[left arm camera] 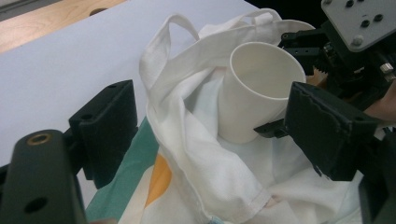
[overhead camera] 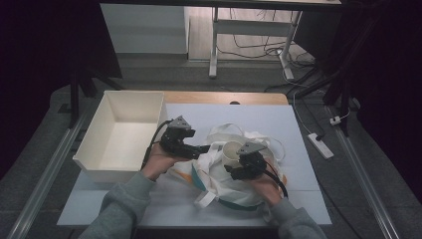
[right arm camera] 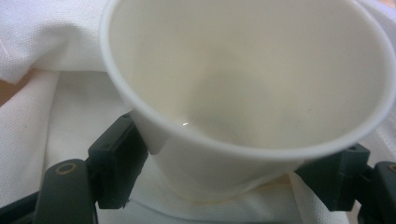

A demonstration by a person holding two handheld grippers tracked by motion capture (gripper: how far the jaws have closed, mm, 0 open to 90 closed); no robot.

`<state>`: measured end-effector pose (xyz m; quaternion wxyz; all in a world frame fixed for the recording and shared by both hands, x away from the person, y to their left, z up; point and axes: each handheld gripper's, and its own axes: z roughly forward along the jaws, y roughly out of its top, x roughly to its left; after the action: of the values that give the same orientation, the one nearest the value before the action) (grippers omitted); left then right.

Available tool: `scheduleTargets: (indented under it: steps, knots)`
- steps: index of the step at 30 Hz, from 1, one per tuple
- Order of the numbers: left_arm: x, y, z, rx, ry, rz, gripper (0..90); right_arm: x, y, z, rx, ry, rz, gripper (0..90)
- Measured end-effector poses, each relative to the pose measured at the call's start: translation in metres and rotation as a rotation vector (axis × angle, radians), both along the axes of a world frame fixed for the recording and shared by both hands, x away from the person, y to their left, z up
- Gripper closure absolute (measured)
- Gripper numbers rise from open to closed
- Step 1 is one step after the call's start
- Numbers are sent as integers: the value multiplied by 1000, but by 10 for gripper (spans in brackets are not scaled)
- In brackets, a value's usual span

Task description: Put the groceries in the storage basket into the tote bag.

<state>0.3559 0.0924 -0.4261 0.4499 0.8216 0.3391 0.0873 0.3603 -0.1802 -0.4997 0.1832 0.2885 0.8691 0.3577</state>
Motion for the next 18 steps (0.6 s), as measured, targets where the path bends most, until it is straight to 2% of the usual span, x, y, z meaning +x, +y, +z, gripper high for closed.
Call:
scheduleTargets:
  steps: [4,6,11,15,18]
  knots:
    - [0,0,-1,3,1,2,176,-1,-2,3,23,8,5,130]
    - [0,0,-1,2,3,0,177,-5,-5,9,43,-19,1,95]
    - [-1,1,-2,7,6,-1,177,-13,-24,23,141,-32,7,87]
    - [-4,3,-2,0,12,-1,176,-20,-37,30,166,-62,22,106]
    - [-6,4,-1,-9,17,-1,177,-24,-47,34,193,-69,29,130]
